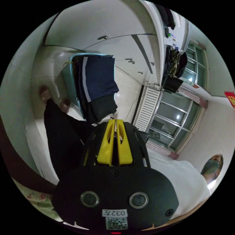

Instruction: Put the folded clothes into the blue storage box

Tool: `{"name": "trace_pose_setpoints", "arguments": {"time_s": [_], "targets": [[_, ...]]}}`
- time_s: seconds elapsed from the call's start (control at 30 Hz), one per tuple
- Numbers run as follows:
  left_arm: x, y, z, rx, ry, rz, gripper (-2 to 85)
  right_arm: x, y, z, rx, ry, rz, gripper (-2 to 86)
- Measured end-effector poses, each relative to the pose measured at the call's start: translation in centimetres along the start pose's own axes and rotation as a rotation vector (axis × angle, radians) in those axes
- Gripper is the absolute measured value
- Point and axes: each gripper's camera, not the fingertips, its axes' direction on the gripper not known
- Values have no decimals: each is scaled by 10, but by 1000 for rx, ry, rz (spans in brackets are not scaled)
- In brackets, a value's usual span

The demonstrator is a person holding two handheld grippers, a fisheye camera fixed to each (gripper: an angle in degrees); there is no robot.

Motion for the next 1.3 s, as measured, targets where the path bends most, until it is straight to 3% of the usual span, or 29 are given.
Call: {"name": "trace_pose_setpoints", "arguments": {"time_s": [0.17, 0.33, 0.5, 0.77, 1.1, 1.3], "targets": [[-6, -28, 0, -76, -107, 16, 6, -17, 2, -7, 78, -28, -1, 1], [-39, -73, -10, -128, -72, -57, 32, -51, -1, -12, 153, -54, -18, 6], [-75, -118, -17, -204, -152, -64, 43, -95, -14, -16, 186, -19, -64, 27], [-126, -162, -46, -123, -138, -97, 58, -164, -69, -9, 77, 166, -210, 50], [-170, -183, -44, 10, -219, 9, 64, -205, -169, 11, 7, 218, -483, 72], [-200, -179, -36, 138, -212, -10, 133, -214, -233, 35, -100, 314, -555, 88]]}}
